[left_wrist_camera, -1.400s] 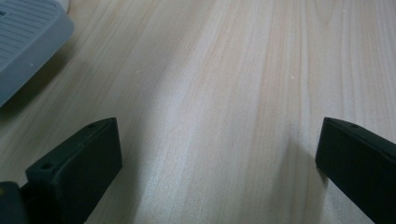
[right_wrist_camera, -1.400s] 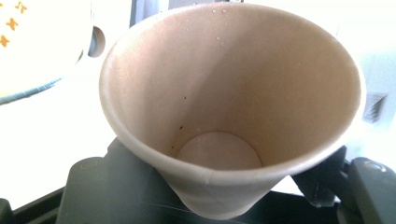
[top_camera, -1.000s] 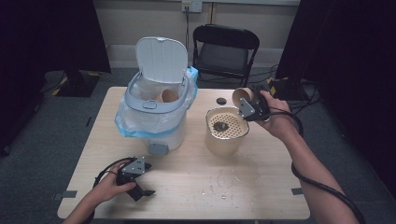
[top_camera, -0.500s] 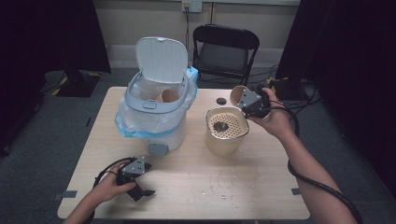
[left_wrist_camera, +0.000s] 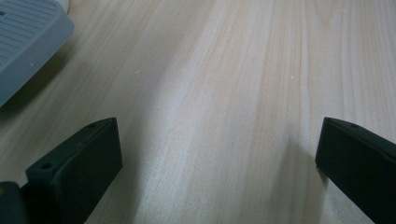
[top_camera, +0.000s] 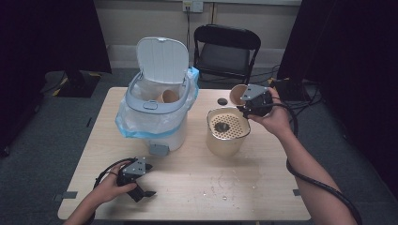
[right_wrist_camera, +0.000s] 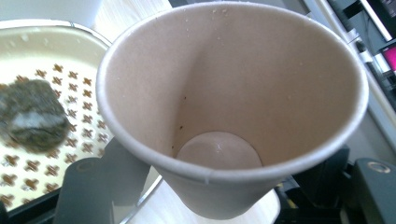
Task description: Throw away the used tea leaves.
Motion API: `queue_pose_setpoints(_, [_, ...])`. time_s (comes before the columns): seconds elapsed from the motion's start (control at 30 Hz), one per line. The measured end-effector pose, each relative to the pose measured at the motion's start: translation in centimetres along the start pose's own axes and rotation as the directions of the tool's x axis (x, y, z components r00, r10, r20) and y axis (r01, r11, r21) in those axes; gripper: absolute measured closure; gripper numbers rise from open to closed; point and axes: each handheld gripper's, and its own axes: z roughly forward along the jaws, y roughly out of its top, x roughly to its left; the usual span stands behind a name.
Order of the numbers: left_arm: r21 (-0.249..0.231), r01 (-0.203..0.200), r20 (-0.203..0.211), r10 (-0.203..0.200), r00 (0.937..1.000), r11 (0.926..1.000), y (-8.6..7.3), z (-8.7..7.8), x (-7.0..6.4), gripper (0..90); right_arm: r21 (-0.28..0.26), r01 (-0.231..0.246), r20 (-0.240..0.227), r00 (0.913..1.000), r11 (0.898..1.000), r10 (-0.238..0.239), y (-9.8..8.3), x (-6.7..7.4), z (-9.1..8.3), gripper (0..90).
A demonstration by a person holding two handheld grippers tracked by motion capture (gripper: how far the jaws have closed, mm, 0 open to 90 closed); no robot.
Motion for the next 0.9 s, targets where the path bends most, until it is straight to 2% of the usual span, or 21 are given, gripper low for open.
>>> queue_pose_setpoints(0.17, [0.0,0.001,0.001,-0.001,1.0,1.0,0.0,-0.01,0.0,0.0,-0.01,-0.046,-0.024,0.9987,0.999,0.046,0.1,-0.29,-0.01,29.8])
queue_pose_setpoints(0.27, [0.001,-0.003,0.001,0.003,1.0,1.0,0.01,-0.01,0.03,0.0,-0.015,-0.089,-0.039,0.9953,0.996,0.089,0.02,-0.46,-0.04,29.8])
queue_pose_setpoints(0.4, [0.001,-0.003,0.001,0.003,1.0,1.0,0.01,-0.01,0.03,0.0,-0.023,-0.118,-0.05,0.9919,0.993,0.117,0.1,-0.62,0.01,29.7])
queue_pose_setpoints(0.5, [0.003,-0.004,0.002,0.004,1.0,1.0,0.02,-0.03,0.03,0.0,-0.037,-0.154,-0.073,0.9858,0.987,0.151,0.19,-0.79,0.07,29.7])
queue_pose_setpoints(0.67, [0.0,0.001,0.001,-0.001,1.0,1.0,0.01,-0.01,0.0,0.0,-0.035,-0.155,-0.088,0.9845,0.987,0.152,0.54,-0.68,0.25,29.6])
queue_pose_setpoints(0.9, [0.003,-0.004,0.001,0.004,1.0,1.0,0.02,-0.03,0.03,0.0,-0.059,-0.213,-0.124,0.9709,0.975,0.205,0.9,-0.77,0.33,29.6])
